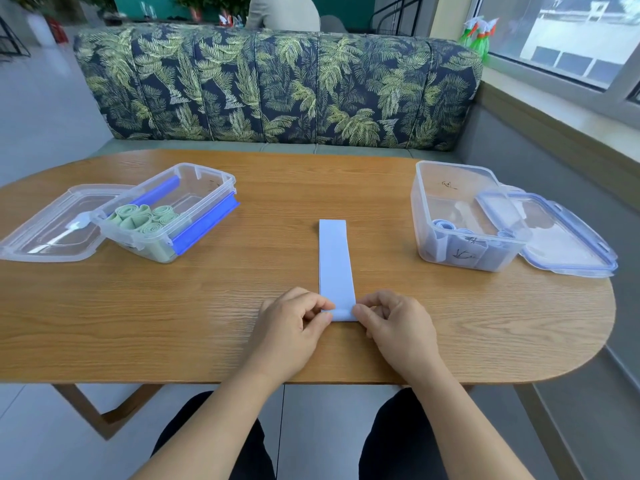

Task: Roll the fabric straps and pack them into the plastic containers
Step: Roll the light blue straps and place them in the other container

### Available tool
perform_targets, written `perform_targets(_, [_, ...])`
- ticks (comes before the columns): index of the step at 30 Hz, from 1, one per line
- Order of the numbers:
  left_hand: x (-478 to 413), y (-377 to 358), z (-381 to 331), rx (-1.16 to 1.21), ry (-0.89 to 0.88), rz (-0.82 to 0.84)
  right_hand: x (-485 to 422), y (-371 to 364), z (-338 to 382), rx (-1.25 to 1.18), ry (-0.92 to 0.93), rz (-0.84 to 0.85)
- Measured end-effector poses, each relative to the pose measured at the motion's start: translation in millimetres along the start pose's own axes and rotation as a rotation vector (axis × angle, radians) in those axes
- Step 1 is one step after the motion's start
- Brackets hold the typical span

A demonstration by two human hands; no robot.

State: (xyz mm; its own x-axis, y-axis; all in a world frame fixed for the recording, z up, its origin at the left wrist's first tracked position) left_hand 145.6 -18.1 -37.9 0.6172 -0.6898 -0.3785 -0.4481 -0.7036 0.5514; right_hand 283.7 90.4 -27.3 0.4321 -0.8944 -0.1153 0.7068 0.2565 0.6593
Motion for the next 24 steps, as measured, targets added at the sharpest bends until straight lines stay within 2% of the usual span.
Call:
perform_targets(5, [-2.2,-0.8,1.9,-0.056,0.02,0.001,5.5,1.4,0.6,-0.012,0.046,-0.032])
perform_targets(16, [-3.6,3.7,-2.1,-0.069,0.027,0.015,-1.7,-2.6,3.6,0.073,-0.001,-0.055])
perform_targets(21, [-4.3,3.0,-0.4,-0.067,0.047,0.001,4.9,-2.1,6.0,0.141,0.054,-0.194])
perform_targets(24, [-5.8,2.1,1.0,-0.08,0.05,-0.007,6.0,-3.6,7.4,0.191,0.062,-0.184])
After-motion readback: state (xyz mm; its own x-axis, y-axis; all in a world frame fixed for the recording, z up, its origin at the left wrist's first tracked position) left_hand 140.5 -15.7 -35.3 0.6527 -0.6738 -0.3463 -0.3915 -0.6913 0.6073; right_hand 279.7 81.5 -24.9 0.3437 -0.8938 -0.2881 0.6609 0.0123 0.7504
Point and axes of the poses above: each hand's wrist, its own x-axis away from the middle knuckle, its own y-axis out of the back of the hand, z = x × y, the point moved 3 cm from there along -x, towards the middle knuckle, and after that the axes turned 10 degrees about -z, right-handed, at the moved point
